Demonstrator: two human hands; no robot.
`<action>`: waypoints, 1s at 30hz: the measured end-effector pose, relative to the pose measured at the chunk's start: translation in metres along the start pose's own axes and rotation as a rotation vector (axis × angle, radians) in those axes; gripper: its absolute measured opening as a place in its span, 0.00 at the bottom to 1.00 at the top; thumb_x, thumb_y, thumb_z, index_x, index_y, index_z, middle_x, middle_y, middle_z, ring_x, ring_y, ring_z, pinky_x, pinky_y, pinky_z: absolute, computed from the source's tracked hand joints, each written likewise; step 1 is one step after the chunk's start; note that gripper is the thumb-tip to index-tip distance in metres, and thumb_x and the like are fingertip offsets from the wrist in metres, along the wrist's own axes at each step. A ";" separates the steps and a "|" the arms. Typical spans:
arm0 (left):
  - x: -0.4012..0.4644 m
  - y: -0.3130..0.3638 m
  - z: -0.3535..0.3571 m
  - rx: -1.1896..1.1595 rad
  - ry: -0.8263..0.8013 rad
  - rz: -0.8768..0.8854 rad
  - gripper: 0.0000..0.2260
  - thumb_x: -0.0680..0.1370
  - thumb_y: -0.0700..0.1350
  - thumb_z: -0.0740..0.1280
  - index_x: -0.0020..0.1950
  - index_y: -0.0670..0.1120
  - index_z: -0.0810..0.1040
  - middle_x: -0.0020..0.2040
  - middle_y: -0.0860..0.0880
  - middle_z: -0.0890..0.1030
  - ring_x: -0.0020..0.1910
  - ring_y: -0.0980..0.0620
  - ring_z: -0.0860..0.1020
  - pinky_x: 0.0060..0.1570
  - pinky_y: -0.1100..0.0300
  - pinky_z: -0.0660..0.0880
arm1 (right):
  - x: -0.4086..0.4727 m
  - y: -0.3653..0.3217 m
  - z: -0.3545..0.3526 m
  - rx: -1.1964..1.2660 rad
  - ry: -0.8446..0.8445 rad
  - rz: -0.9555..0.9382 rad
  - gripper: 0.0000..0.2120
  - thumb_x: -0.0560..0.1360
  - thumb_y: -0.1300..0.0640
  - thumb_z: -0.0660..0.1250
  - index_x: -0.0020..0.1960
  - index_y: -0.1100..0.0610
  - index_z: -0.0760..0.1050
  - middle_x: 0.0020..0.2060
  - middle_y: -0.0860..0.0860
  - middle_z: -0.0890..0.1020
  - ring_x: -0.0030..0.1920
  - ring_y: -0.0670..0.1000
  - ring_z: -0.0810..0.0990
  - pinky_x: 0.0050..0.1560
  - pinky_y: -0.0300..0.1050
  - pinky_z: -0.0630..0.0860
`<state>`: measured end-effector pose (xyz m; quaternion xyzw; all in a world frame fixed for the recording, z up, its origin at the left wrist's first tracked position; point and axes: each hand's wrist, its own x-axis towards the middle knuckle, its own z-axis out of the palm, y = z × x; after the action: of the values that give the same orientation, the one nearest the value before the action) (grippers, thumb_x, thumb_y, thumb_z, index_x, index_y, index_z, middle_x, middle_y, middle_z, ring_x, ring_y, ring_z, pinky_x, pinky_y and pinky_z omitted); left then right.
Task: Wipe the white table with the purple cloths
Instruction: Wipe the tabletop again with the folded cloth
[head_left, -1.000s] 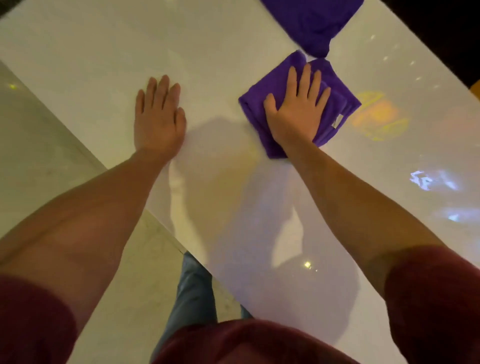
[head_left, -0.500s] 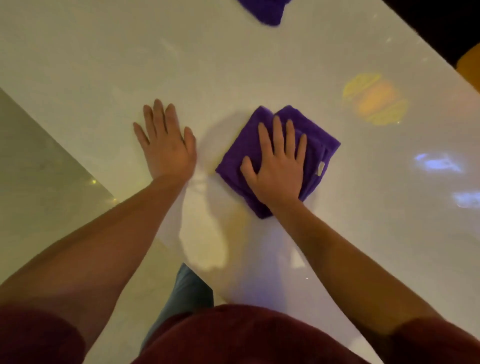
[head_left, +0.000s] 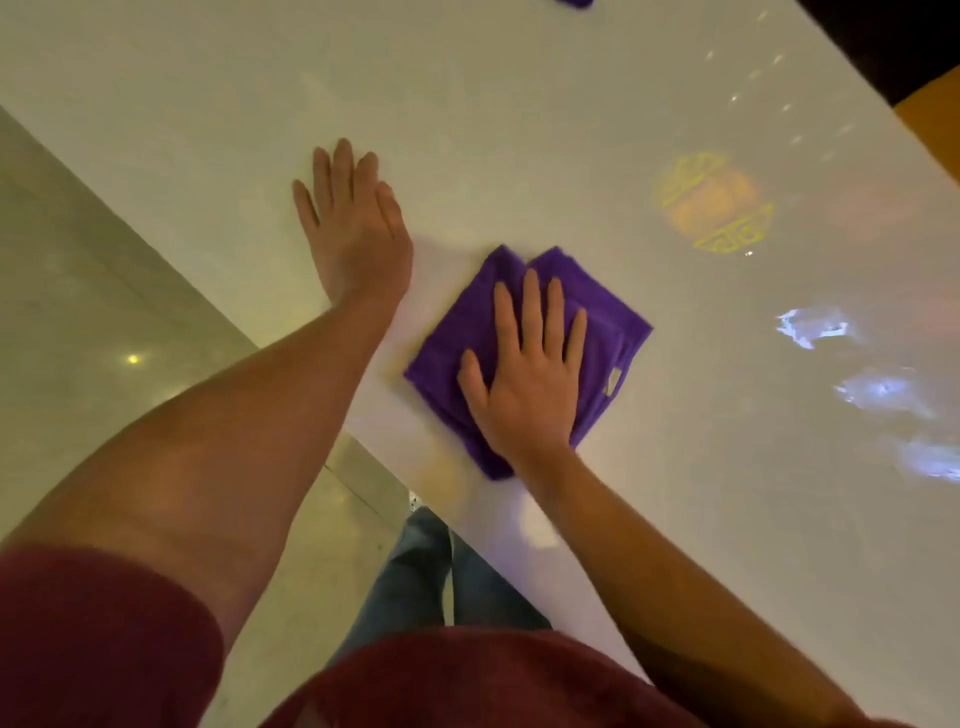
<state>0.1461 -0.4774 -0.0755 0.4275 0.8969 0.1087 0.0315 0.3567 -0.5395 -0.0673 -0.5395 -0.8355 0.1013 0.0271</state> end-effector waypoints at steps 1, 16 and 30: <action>0.000 -0.001 0.002 -0.002 0.008 -0.002 0.25 0.86 0.49 0.43 0.79 0.49 0.68 0.83 0.48 0.62 0.83 0.45 0.55 0.81 0.45 0.47 | -0.041 0.002 0.004 -0.001 -0.027 -0.020 0.35 0.83 0.37 0.55 0.85 0.53 0.59 0.86 0.55 0.55 0.86 0.61 0.49 0.83 0.68 0.47; -0.004 -0.009 -0.003 -0.188 0.042 -0.034 0.28 0.83 0.63 0.48 0.75 0.51 0.73 0.78 0.51 0.71 0.81 0.49 0.61 0.81 0.49 0.49 | 0.146 -0.042 0.002 -0.060 -0.027 -0.195 0.35 0.83 0.38 0.48 0.86 0.51 0.56 0.86 0.56 0.55 0.86 0.61 0.50 0.84 0.65 0.45; -0.189 0.032 -0.002 -0.058 -0.086 0.024 0.25 0.83 0.52 0.56 0.80 0.46 0.65 0.83 0.43 0.58 0.83 0.40 0.51 0.80 0.37 0.46 | -0.143 0.129 -0.008 -0.021 -0.106 -0.363 0.36 0.81 0.36 0.58 0.85 0.49 0.60 0.85 0.53 0.59 0.86 0.59 0.51 0.83 0.67 0.48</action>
<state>0.2894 -0.6046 -0.0736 0.4412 0.8861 0.1166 0.0812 0.5329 -0.6174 -0.0763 -0.3739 -0.9203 0.1145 -0.0048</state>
